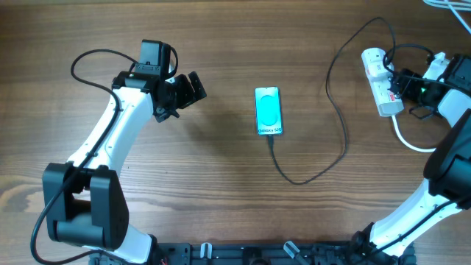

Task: Plug charger to phone and switch on socket
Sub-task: 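Press the rocker switch beside the charger with the right gripper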

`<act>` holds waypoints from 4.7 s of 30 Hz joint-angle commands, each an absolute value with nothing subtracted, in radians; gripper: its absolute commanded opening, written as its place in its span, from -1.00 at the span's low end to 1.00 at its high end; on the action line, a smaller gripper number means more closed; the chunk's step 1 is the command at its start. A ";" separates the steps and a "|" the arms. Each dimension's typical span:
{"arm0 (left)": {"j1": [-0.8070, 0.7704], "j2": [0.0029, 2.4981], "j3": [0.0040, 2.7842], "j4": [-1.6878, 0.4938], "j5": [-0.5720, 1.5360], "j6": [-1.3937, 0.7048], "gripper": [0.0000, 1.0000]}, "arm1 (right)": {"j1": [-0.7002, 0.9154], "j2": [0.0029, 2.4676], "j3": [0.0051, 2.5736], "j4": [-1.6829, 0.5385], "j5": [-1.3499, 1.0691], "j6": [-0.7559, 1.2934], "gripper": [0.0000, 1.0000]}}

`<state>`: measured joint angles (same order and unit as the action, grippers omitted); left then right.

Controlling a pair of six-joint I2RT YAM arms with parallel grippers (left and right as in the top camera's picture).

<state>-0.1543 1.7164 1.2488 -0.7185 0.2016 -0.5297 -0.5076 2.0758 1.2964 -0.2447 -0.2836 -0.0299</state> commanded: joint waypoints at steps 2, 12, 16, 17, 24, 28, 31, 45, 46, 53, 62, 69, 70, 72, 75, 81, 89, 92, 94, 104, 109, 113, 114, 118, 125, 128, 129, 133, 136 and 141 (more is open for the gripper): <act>-0.147 1.702 1.247 -0.719 0.185 -0.539 1.00 | -0.476 2.104 1.255 -0.274 -0.317 -0.079 0.98; -0.147 1.702 1.247 -0.719 0.185 -0.539 1.00 | -0.493 2.104 1.255 -0.311 -0.066 0.185 0.99; -0.147 1.702 1.247 -0.719 0.185 -0.539 1.00 | -0.492 2.104 1.255 -0.267 -0.061 0.213 0.99; -0.147 1.702 1.247 -0.719 0.185 -0.539 1.00 | -0.492 2.104 1.255 -0.250 -0.065 0.213 0.99; -0.147 1.702 1.247 -0.719 0.185 -0.539 1.00 | -0.495 2.104 1.255 -0.228 -0.053 0.265 0.99; -0.147 1.702 1.247 -0.719 0.185 -0.539 1.00 | -0.494 2.104 1.255 -0.231 -0.095 0.212 0.99; -0.147 1.702 1.247 -0.719 0.185 -0.539 1.00 | -0.494 2.104 1.255 -0.238 -0.133 0.206 0.99; -0.147 1.702 1.247 -0.719 0.185 -0.539 1.00 | -0.483 2.105 1.254 -0.234 -0.227 0.131 0.99; -0.147 1.702 1.247 -0.719 0.185 -0.539 1.00 | -0.483 2.106 1.254 -0.239 -0.227 0.130 0.98; -0.147 1.702 1.247 -0.719 0.185 -0.539 1.00 | -0.474 2.106 1.254 -0.268 -0.228 0.069 0.92; -0.147 1.702 1.247 -0.719 0.185 -0.539 1.00 | -0.459 2.106 1.254 -0.216 -0.204 0.053 1.00; -0.147 1.702 1.247 -0.719 0.185 -0.539 1.00 | -0.459 2.106 1.254 -0.198 -0.212 0.052 1.00; -0.147 1.702 1.247 -0.719 0.185 -0.539 1.00 | -0.459 2.106 1.254 -0.195 -0.207 0.057 0.99; -0.147 1.702 1.247 -0.719 0.185 -0.539 1.00 | -0.464 2.106 1.254 -0.182 -0.200 0.098 0.99; -0.147 1.702 1.247 -0.719 0.185 -0.539 1.00 | -0.492 2.106 1.255 -0.168 -0.232 0.257 0.99; -0.147 1.702 1.247 -0.719 0.185 -0.539 1.00 | -0.502 2.106 1.256 -0.132 -0.328 0.234 0.99; -0.147 1.702 1.247 -0.719 0.185 -0.539 1.00 | -0.484 2.106 1.254 -0.211 -0.193 0.112 0.99; -0.147 1.702 1.247 -0.719 0.185 -0.539 1.00 | -0.462 2.106 1.254 -0.228 -0.114 0.104 0.99; -0.147 1.702 1.247 -0.719 0.185 -0.539 1.00 | -0.445 2.106 1.254 -0.237 -0.074 0.103 1.00; -0.147 1.702 1.247 -0.719 0.185 -0.539 1.00 | -0.424 2.106 1.254 -0.252 -0.182 0.053 0.99; -0.147 1.702 1.247 -0.719 0.185 -0.539 1.00 | -0.424 2.106 1.254 -0.236 -0.238 0.026 0.99; -0.147 1.702 1.247 -0.719 0.185 -0.539 1.00 | -0.424 2.106 1.254 -0.236 -0.238 0.025 0.99; -0.147 1.702 1.247 -0.719 0.185 -0.539 1.00 | -0.424 2.106 1.254 -0.246 -0.238 0.025 0.99; -0.147 1.702 1.247 -0.719 0.185 -0.539 1.00 | -0.424 2.106 1.254 -0.275 -0.239 0.018 0.99; -0.147 1.702 1.247 -0.719 0.185 -0.539 1.00 | -0.439 2.093 1.275 -0.308 -0.234 0.024 0.99; -0.147 1.702 1.247 -0.719 0.185 -0.539 1.00 | -0.472 2.033 1.327 -0.353 -0.235 0.032 0.99; -0.147 1.702 1.247 -0.719 0.185 -0.539 1.00 | -0.477 2.014 1.328 -0.354 -0.237 0.028 0.99; -0.147 1.702 1.247 -0.719 0.185 -0.539 1.00 | -0.482 1.965 1.328 -0.365 -0.237 0.016 1.00; -0.147 1.702 1.247 -0.719 0.185 -0.539 1.00 | -0.482 1.969 1.327 -0.387 -0.234 -0.040 1.00; -0.147 1.702 1.247 -0.719 0.185 -0.539 1.00 | -0.482 1.969 1.327 -0.465 -0.238 -0.124 0.99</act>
